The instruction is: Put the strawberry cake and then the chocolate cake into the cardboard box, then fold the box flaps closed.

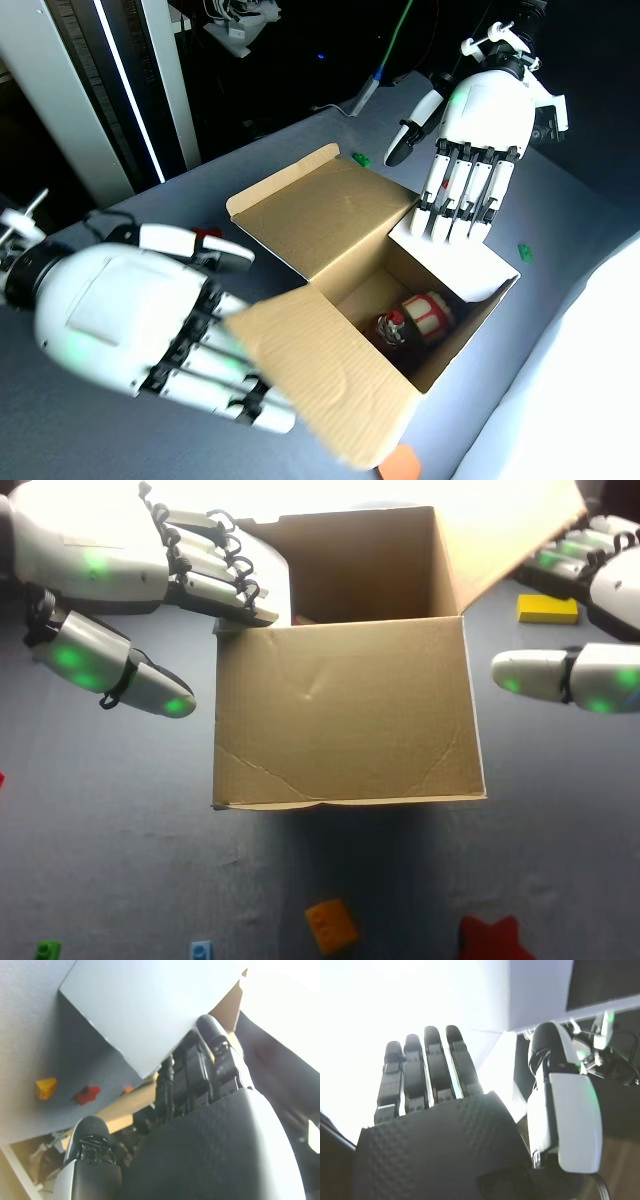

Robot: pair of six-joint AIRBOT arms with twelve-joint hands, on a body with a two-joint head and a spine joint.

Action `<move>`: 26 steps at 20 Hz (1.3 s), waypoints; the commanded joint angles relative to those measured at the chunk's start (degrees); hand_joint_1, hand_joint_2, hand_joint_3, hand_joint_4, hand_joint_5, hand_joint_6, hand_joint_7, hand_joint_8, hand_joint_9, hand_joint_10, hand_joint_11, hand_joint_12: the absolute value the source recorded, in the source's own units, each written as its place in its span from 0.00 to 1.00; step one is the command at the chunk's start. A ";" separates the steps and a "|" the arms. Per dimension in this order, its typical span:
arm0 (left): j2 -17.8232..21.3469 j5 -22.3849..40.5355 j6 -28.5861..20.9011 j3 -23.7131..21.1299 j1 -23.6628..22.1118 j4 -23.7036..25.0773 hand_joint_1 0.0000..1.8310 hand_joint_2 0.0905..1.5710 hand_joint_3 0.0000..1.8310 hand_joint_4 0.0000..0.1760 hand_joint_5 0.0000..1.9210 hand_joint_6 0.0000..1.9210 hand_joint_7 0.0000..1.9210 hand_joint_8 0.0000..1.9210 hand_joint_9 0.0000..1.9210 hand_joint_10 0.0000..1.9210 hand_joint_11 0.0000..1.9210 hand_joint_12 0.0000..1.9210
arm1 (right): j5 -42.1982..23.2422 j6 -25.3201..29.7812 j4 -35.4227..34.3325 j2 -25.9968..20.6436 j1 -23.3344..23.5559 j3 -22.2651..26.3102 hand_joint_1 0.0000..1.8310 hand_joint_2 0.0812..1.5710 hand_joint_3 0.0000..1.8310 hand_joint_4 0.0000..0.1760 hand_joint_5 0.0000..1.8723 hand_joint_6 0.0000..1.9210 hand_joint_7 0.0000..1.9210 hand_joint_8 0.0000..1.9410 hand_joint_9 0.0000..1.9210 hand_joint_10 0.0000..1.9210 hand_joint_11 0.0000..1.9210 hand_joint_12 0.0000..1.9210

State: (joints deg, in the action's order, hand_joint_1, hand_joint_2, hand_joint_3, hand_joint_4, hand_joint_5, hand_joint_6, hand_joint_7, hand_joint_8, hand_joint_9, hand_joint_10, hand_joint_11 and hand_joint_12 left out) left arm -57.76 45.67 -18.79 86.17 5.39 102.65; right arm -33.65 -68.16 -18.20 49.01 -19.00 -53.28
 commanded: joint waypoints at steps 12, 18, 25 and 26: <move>-0.09 1.29 -1.65 8.75 -5.79 -3.28 0.00 0.75 0.00 0.12 0.14 0.00 0.14 0.01 0.14 0.00 0.00 0.48 | 2.78 -2.78 -1.62 4.52 7.00 -3.04 0.00 0.73 0.00 0.00 0.05 0.00 0.06 0.00 0.04 0.00 0.00 0.05; -0.59 3.23 -2.53 13.31 -3.35 -2.54 0.00 0.75 0.00 0.06 0.12 0.00 0.13 0.00 0.14 0.00 0.00 0.46 | 8.66 -10.59 -1.63 7.85 7.93 -4.55 0.00 0.73 0.00 0.00 0.05 0.00 0.06 0.00 0.04 0.00 0.00 0.09; -0.39 7.83 -2.25 15.74 2.10 -2.61 0.00 0.73 0.00 0.05 0.12 0.00 0.13 0.00 0.14 0.00 0.00 0.46 | 9.73 -12.33 -2.00 8.02 8.28 -4.34 0.00 0.73 0.00 0.00 0.07 0.00 0.06 0.00 0.05 0.00 0.00 0.09; -0.27 8.94 -1.41 15.75 3.32 -3.64 0.00 0.73 0.00 0.05 0.12 0.00 0.13 0.00 0.14 0.00 0.00 0.46 | 6.85 -11.24 -2.98 6.61 8.17 -3.28 0.00 0.73 0.00 0.00 0.07 0.00 0.06 0.00 0.04 0.00 0.00 0.07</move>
State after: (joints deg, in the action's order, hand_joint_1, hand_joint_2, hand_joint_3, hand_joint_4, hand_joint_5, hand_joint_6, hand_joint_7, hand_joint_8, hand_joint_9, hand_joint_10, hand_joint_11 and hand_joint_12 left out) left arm -58.76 53.89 -20.47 101.54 9.23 103.15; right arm -20.99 -80.07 -21.80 56.47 -11.25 -56.88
